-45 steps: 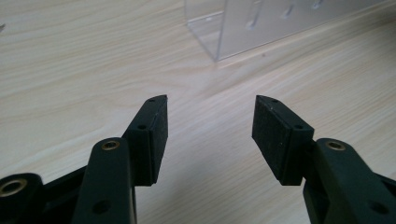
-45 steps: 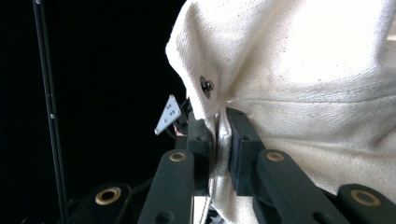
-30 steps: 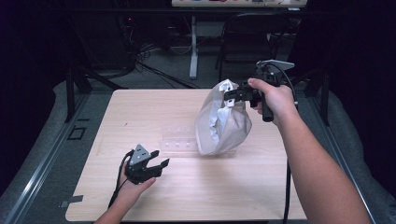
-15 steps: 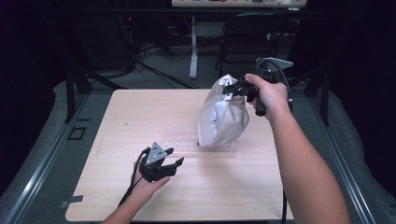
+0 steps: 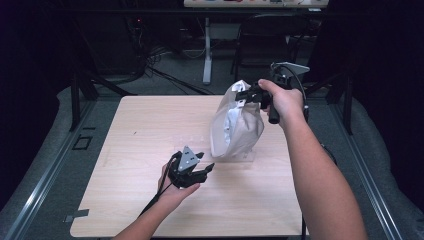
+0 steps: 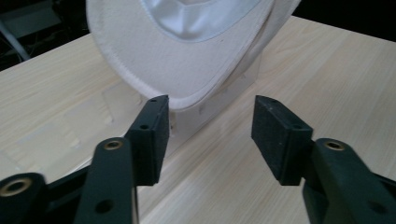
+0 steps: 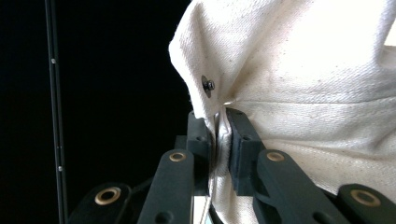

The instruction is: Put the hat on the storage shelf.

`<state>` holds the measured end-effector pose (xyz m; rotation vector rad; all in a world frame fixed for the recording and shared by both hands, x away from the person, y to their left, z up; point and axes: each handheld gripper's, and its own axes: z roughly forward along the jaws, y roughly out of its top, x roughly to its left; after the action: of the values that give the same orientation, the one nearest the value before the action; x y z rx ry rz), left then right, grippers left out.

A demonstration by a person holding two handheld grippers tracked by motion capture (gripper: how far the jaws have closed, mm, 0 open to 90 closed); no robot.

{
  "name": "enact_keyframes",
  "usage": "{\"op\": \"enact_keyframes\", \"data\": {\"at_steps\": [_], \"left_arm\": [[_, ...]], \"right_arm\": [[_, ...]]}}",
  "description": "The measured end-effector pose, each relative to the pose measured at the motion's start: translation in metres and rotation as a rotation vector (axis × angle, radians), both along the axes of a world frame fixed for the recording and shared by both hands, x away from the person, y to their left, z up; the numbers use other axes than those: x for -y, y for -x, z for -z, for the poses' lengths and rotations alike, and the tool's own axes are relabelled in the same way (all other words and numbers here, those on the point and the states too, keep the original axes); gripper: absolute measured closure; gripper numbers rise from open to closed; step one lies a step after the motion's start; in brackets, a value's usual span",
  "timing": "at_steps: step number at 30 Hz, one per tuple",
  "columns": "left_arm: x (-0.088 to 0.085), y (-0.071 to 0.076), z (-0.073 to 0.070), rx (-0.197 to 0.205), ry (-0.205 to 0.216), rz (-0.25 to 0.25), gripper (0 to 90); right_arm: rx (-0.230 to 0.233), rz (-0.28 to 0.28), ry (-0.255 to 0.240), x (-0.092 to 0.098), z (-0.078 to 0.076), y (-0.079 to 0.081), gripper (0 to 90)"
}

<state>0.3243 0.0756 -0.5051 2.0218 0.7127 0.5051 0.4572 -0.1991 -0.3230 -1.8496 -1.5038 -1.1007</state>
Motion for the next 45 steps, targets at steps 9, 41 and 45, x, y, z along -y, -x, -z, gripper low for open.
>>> {"op": "enact_keyframes", "data": {"at_steps": [9, 41, 45], "left_arm": [[0.027, -0.006, -0.002, 0.021, -0.065, -0.015, 49.8], [0.03, -0.023, -0.002, 0.015, -0.063, -0.045, 79.6], [0.022, -0.027, -0.001, 0.01, -0.024, -0.02, 80.9]], "right_arm": [[-0.003, -0.012, 0.011, -0.003, -0.001, 0.001, 81.2], [0.018, -0.031, 0.026, -0.011, -0.007, 0.002, 81.0], [0.022, -0.037, 0.031, -0.016, -0.008, 0.003, 81.0]]}}
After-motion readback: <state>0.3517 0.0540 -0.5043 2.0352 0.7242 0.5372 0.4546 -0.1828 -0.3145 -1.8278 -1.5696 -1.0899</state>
